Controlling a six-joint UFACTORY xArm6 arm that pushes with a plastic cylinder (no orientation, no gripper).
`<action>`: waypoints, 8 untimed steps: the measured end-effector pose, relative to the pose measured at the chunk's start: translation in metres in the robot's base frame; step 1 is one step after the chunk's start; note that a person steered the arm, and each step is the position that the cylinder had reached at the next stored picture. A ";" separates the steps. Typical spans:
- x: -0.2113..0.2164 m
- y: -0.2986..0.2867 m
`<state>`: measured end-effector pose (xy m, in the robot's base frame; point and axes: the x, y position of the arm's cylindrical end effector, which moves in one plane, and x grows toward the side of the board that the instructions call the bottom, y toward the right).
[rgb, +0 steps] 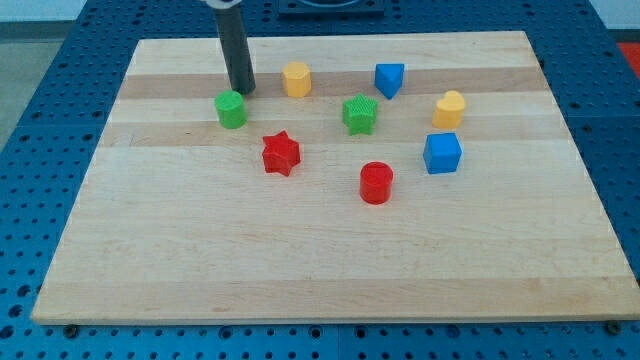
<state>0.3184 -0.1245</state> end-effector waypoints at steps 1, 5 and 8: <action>0.010 0.000; 0.092 -0.046; 0.154 -0.102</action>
<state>0.4722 -0.2267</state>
